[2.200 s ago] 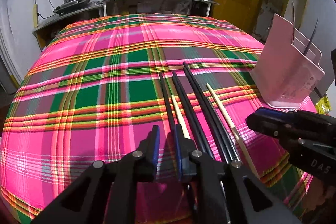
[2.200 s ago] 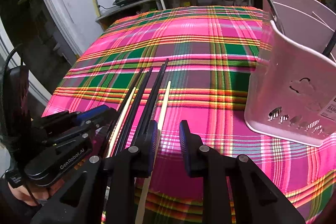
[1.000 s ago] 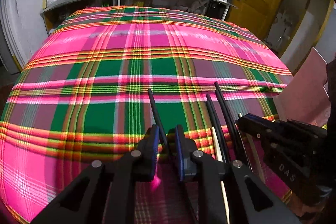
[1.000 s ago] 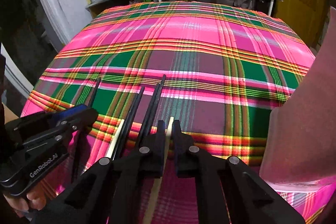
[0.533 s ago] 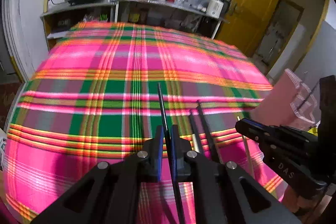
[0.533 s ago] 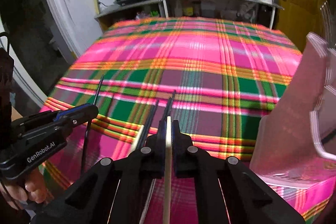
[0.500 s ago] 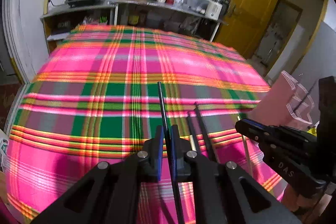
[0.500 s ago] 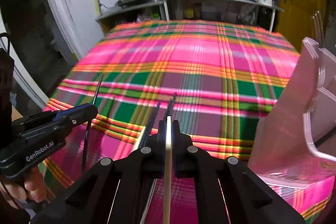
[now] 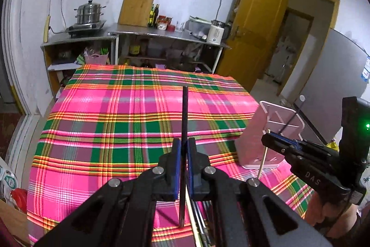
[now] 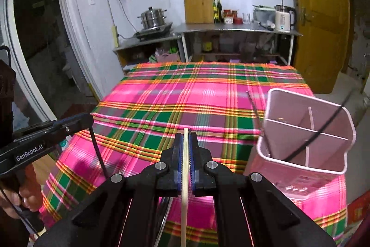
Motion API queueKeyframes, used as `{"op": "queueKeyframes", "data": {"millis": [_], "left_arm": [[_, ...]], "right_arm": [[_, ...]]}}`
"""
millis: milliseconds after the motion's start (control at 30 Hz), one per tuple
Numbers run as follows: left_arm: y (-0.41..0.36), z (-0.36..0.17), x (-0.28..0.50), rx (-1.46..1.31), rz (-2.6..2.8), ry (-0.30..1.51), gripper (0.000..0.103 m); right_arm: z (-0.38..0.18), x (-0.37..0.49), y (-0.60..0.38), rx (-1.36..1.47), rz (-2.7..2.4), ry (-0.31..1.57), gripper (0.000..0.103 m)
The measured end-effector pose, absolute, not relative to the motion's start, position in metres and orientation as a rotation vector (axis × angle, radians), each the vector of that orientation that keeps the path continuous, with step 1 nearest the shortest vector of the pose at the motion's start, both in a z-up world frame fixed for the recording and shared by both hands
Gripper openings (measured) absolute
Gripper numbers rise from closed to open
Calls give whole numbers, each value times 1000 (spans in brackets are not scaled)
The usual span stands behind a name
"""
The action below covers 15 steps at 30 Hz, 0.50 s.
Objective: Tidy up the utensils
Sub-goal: 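Carry both chopsticks over the pink basket and open both tools to drop them in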
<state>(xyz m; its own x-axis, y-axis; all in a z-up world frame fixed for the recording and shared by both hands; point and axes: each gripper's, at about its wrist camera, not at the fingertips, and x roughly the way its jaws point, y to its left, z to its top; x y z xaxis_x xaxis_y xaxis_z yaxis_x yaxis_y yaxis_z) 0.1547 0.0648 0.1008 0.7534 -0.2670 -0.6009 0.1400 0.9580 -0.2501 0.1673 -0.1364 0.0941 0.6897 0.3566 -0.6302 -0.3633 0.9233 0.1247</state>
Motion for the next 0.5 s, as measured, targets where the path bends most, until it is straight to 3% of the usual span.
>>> {"op": "queueKeyframes", "data": {"millis": [500], "left_arm": [[38,139,137,-188,-295,637,5]], "right_arm": [[123,141,-176,41,372,626,5]]}}
